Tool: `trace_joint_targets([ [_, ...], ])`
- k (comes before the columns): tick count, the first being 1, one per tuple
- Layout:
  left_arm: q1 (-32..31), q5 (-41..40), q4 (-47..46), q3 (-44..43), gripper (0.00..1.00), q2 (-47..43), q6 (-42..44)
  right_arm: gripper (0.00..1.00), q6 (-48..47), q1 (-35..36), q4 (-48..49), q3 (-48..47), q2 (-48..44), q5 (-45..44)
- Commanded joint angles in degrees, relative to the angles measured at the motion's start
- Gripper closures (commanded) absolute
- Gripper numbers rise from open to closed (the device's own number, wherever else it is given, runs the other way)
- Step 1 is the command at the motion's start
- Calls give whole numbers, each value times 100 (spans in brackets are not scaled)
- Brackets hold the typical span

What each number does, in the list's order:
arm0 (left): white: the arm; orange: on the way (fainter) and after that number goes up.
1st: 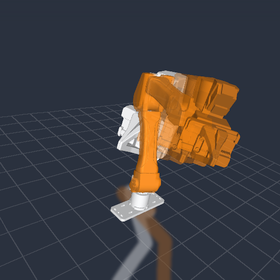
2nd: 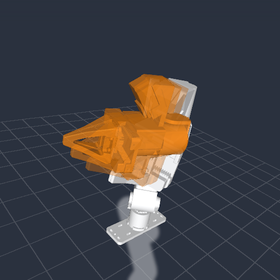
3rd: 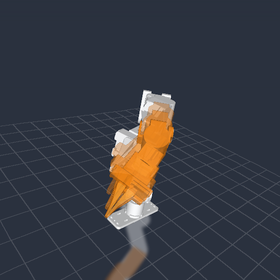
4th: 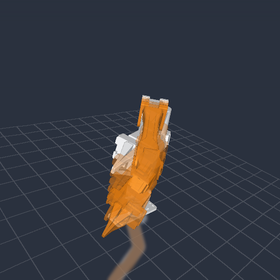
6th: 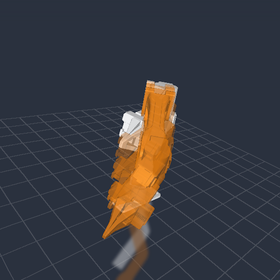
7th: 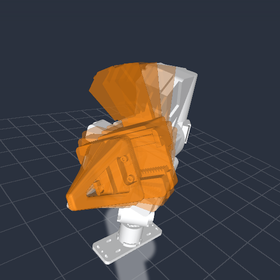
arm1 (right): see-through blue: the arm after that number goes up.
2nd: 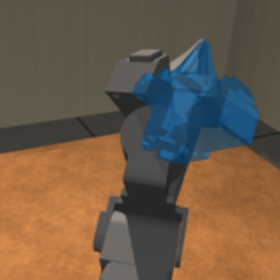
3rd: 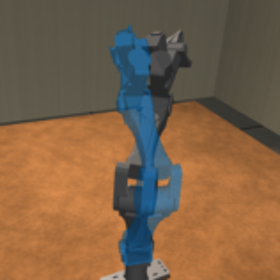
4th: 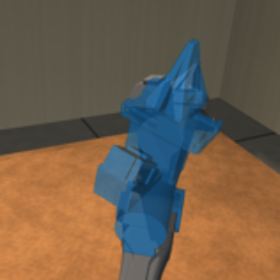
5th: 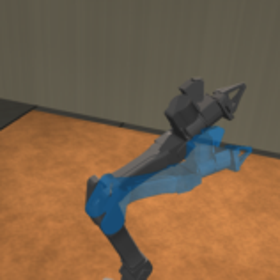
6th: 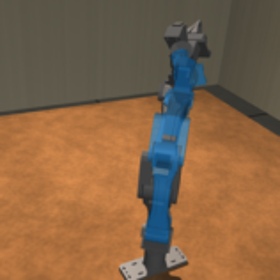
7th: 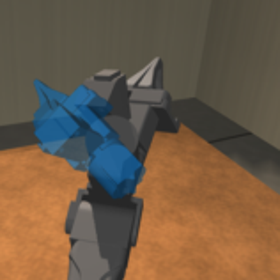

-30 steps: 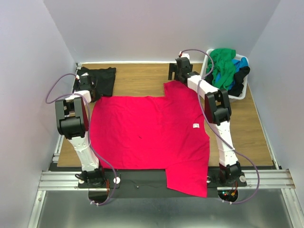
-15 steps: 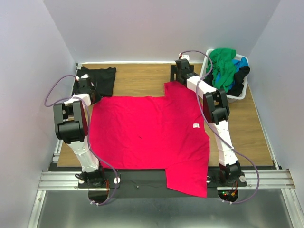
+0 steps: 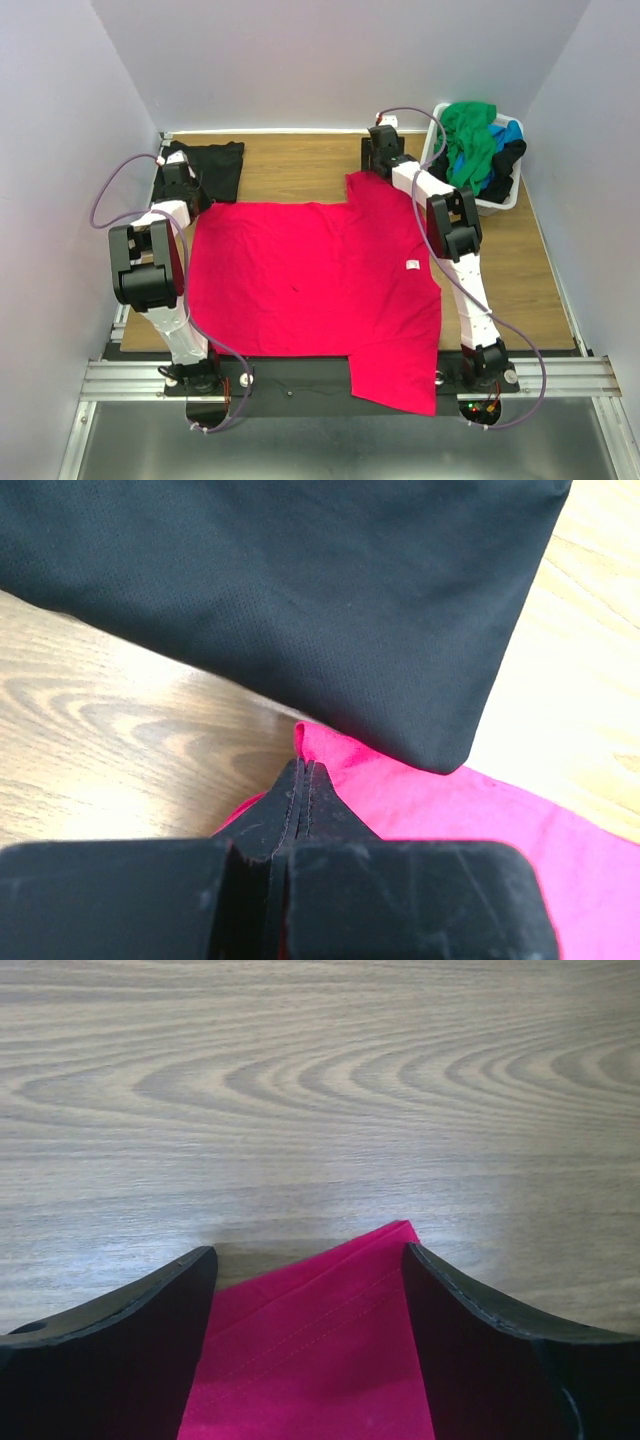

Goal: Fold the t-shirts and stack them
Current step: Fold the tshirt

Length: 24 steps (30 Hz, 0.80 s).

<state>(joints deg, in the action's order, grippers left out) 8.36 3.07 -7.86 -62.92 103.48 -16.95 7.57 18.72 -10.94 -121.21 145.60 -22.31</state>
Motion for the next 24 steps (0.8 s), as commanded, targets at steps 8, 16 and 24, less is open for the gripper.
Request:
trace_joint_targets([
  [8,-10,141,-295,218,100,-443,52,65,394,-35,66,914,-761,-239],
  [16,-1,159,-313,236,100,-460,43,100,315,-35,57,836,-796,-459],
  [24,-10,290,-374,394,100,-768,16,99,420,-35,66,914,-1384,-187],
])
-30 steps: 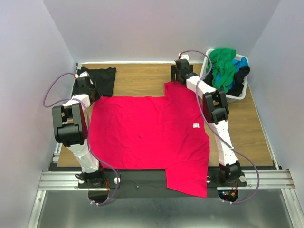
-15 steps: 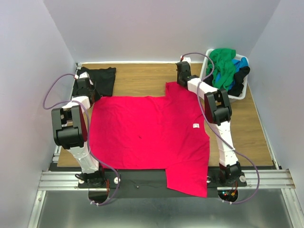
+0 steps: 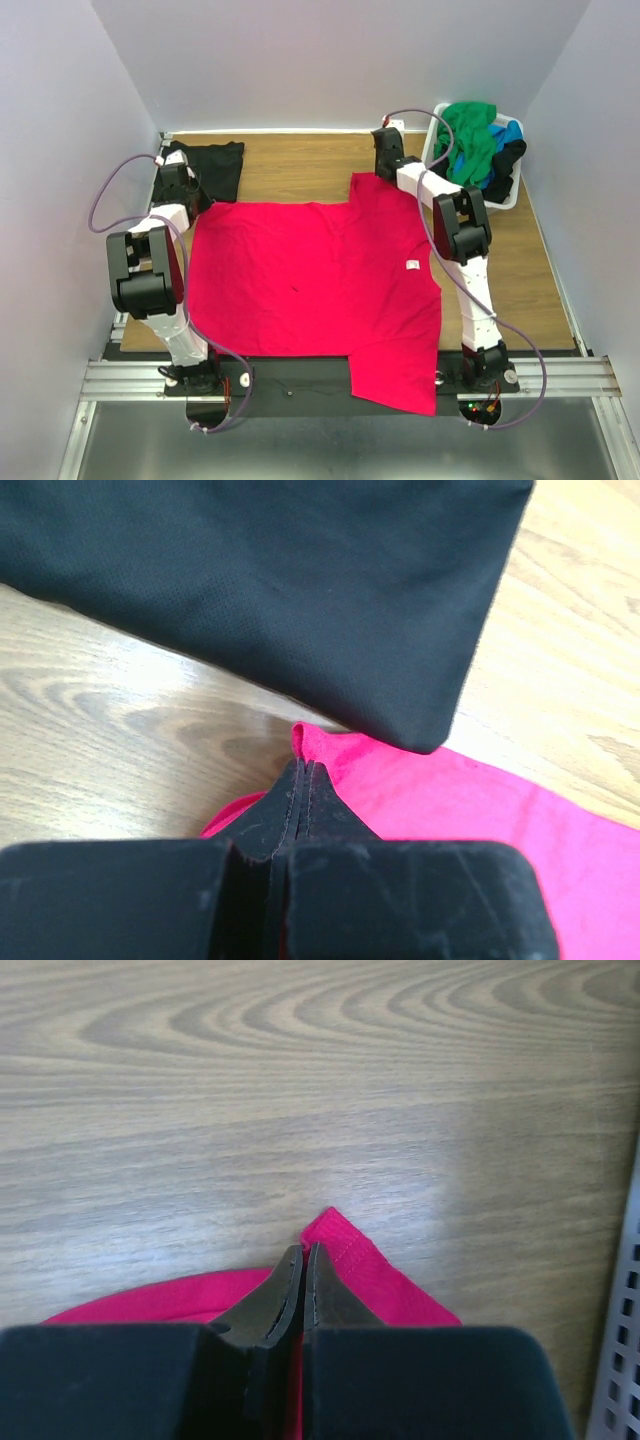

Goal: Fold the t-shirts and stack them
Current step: Fold the tshirt

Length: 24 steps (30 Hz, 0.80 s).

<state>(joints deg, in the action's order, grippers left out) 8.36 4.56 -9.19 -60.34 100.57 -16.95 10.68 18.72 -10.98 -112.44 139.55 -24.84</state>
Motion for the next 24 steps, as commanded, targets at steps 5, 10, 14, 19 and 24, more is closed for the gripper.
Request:
trace_joint_targets([
  [5,-10,45,-276,478,100,-872,-124,100,364,-26,70,1388,-1903,32],
  [10,-10,19,-311,987,100,-1381,-317,100,698,-18,105,2585,-3105,146],
  [14,-1,-218,-294,1365,100,-1864,-449,100,936,26,149,3480,-4019,199],
  [19,-1,-612,-162,1779,100,-2664,-748,100,1190,61,202,4510,-5004,331],
  [24,-10,-1158,66,2175,100,-3131,-1134,100,1419,62,193,5546,-5955,217],
])
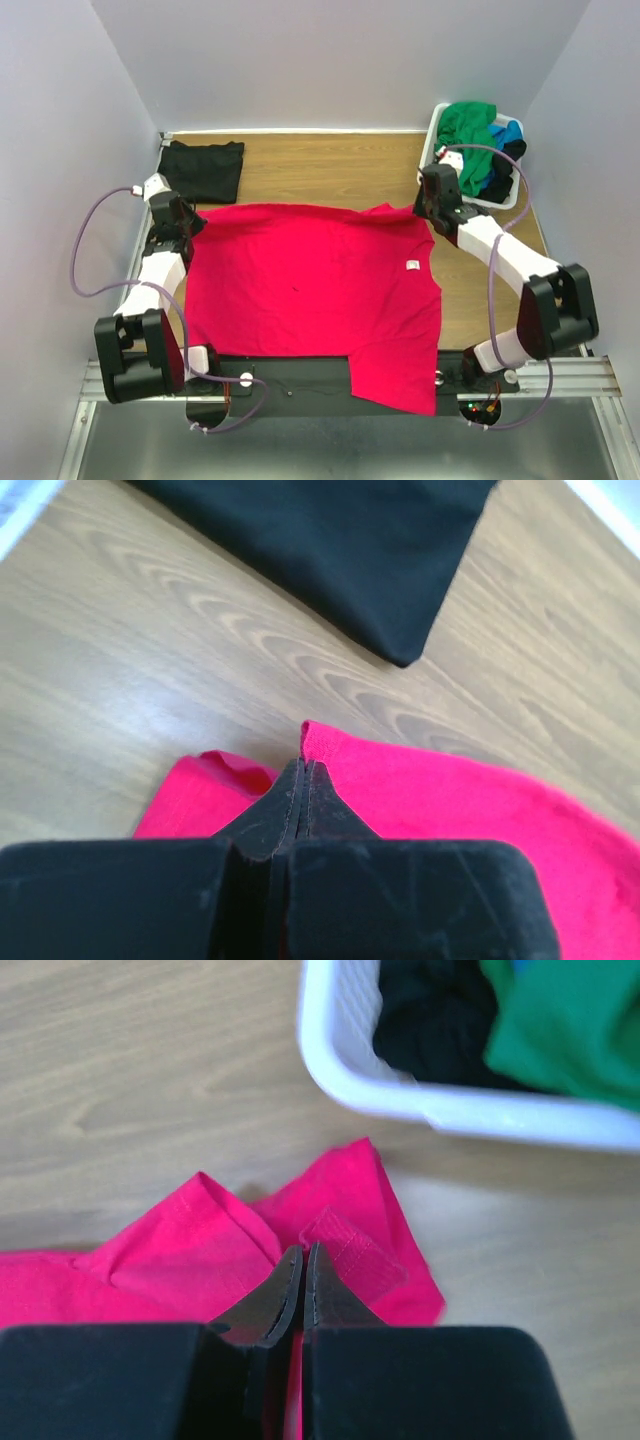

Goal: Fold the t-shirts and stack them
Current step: Fold the tshirt

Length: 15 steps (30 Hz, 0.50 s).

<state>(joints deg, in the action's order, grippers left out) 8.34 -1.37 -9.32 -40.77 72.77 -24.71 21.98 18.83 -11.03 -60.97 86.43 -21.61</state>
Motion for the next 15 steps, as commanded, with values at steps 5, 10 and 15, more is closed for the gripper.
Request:
trace_joint_targets([
  [5,-8,-803,360,491,100,-580,-710,100,483,51,180,1034,-1567,77],
  [10,1,-1357,870,606,100,-747,-1193,100,658,51,48,1630,-1867,323],
  [15,19,-1472,923,641,100,-738,-1247,100,869,51,-75,2000,-2227,385],
])
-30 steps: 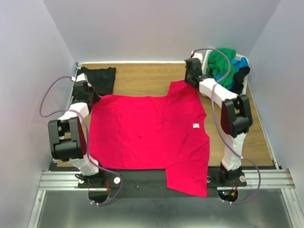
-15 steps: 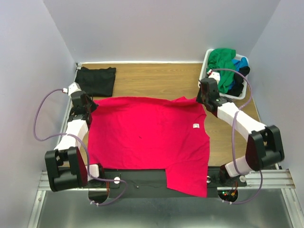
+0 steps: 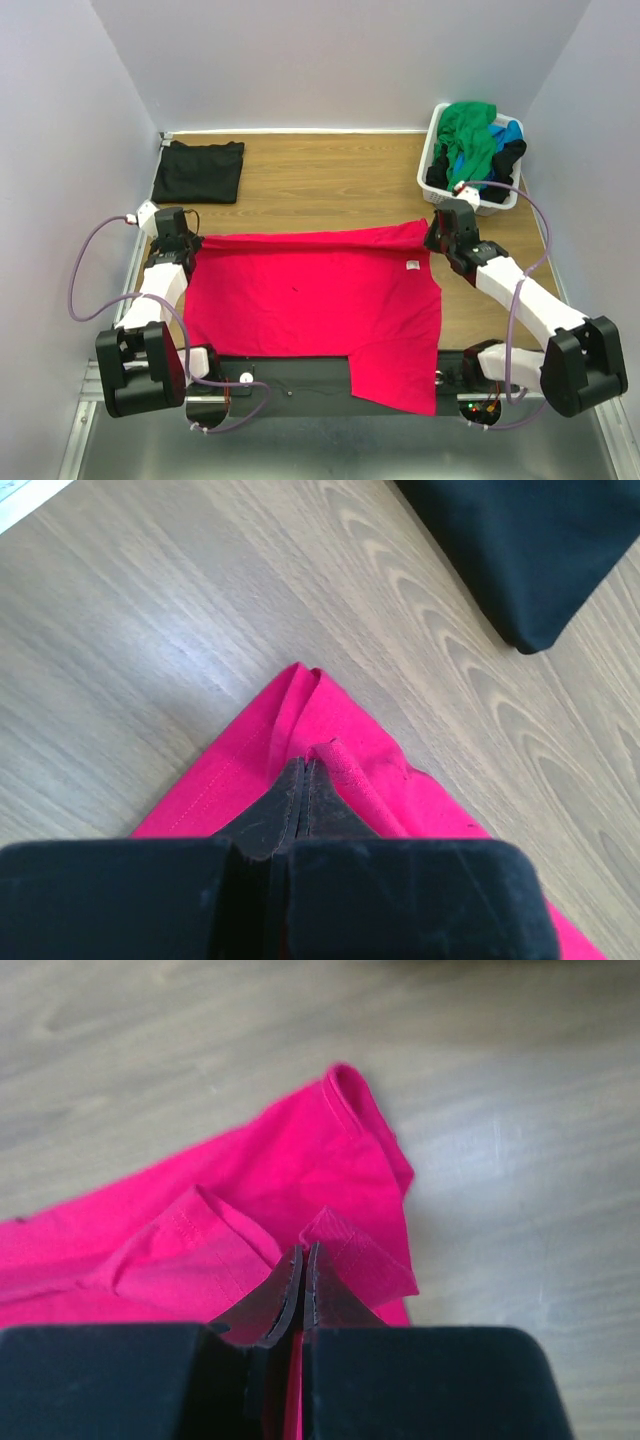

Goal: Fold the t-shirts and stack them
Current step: Fold the tshirt

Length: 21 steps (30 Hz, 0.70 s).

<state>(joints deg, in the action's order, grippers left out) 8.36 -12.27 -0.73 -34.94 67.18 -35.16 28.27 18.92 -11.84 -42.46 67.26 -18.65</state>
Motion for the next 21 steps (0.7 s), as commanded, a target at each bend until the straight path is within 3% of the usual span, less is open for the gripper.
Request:
trace_joint_targets([
  [1,17,-372,64,57,100,-179,-202,100,266,42,-12,176,-450,142],
  [14,34,-416,310,101,100,-293,-386,100,310,42,-565,229,-855,397],
  [21,34,-434,275,382,100,-82,-474,100,591,42,-565,756,-829,635],
])
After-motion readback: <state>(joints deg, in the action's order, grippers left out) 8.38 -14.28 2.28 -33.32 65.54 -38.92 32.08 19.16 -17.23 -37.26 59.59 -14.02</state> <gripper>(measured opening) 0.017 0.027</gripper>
